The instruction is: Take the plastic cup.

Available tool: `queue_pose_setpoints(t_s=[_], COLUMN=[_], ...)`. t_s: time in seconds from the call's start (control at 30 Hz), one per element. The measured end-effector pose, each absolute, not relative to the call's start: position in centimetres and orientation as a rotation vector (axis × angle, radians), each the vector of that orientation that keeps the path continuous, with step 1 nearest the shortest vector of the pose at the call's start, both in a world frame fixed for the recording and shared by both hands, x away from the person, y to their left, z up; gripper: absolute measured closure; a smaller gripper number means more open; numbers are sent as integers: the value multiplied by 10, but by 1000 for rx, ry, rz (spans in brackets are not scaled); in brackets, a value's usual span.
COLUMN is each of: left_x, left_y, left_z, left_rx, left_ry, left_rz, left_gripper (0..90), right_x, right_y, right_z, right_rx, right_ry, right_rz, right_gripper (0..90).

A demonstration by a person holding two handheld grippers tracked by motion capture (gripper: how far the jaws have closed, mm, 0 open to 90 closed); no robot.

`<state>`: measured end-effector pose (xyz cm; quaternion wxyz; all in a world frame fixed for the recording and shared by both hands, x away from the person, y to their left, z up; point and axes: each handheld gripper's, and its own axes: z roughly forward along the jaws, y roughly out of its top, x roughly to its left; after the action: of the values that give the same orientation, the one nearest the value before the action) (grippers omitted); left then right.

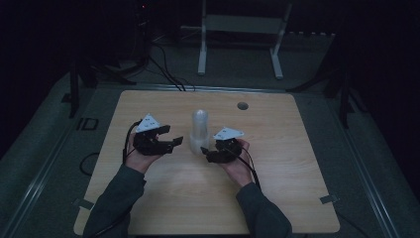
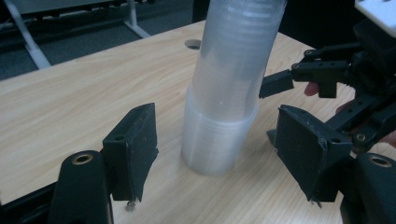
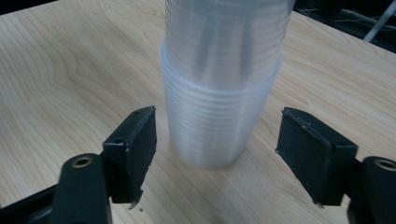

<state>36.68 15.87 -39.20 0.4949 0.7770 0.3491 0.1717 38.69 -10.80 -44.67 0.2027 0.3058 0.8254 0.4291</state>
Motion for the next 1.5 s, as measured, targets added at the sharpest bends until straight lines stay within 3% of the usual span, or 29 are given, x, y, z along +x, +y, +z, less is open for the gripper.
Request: queue_pose_setpoints(t_s=[0.17,0.53,1.1,1.27,1.4,1.5], left_x=[376,395,415,417,416,415], left_y=[150,125,93,89,86,86], left_z=[-386,-378,-374,-375,-376,-376], left_rx=[1900,1944,1957,1950,1962,1956], left_ry=[818,789,749,757,758,756], left_rz=[446,493,499,489,486,482], left_gripper=[278,205,192,218,312,324], right_x=[392,395,400,401,402,402], right_y=[-104,-102,-104,-104,-104,-103], right_z=[-449,-448,-448,-447,-449,-449], right_rx=[849,823,821,817,823,824], right_ry=[2320,2328,2329,2319,2322,2320], right_rz=[1188,1216,1247,1262,1265,1268], right_gripper=[217,206,203,204,203,203])
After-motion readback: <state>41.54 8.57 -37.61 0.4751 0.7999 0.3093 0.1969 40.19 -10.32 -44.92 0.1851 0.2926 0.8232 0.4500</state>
